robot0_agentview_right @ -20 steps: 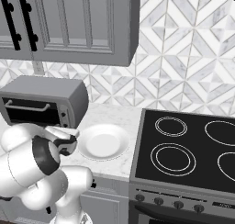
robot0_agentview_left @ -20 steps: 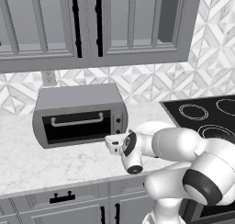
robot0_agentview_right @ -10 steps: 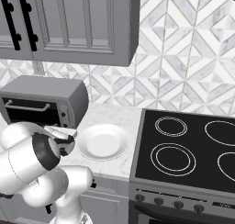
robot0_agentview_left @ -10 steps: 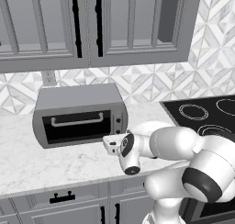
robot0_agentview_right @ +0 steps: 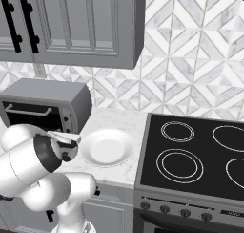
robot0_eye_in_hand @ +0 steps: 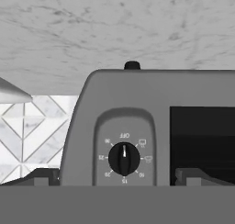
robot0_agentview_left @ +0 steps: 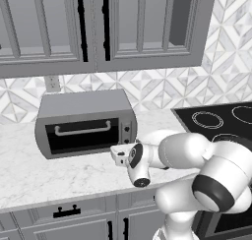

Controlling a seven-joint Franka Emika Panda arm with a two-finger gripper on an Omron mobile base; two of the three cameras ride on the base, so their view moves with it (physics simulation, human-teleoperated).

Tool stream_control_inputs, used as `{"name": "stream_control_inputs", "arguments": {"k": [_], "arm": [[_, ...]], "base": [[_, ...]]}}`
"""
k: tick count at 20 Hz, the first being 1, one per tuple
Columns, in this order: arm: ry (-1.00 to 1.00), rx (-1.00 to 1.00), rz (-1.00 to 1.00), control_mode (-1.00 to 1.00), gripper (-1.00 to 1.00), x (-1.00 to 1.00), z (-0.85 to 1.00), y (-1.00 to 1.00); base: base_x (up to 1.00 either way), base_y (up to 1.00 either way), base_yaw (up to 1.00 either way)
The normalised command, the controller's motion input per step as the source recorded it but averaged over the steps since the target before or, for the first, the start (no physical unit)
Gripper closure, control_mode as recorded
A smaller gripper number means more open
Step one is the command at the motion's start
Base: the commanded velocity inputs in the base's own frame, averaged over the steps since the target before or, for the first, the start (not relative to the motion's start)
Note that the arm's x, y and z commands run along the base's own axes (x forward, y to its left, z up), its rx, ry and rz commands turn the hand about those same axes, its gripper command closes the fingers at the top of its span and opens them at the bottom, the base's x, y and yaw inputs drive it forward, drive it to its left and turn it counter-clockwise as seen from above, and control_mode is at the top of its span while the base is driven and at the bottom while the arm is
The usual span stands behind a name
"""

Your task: Pick up the kebab skewer and baguette bread, and place them inside the toaster oven. Close the toaster oven door and start by setting the timer.

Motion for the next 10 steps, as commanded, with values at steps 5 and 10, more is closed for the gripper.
{"name": "stream_control_inputs", "arguments": {"k": [5,10], "arm": [[-0.01,0.0,0.01,-1.0,-1.0,0.01,0.0,0.0],[-0.01,0.0,0.01,-1.0,1.0,0.06,0.0,0.0]], "base": [[0.0,0.0,0.0],[0.0,0.0,0.0]]}}
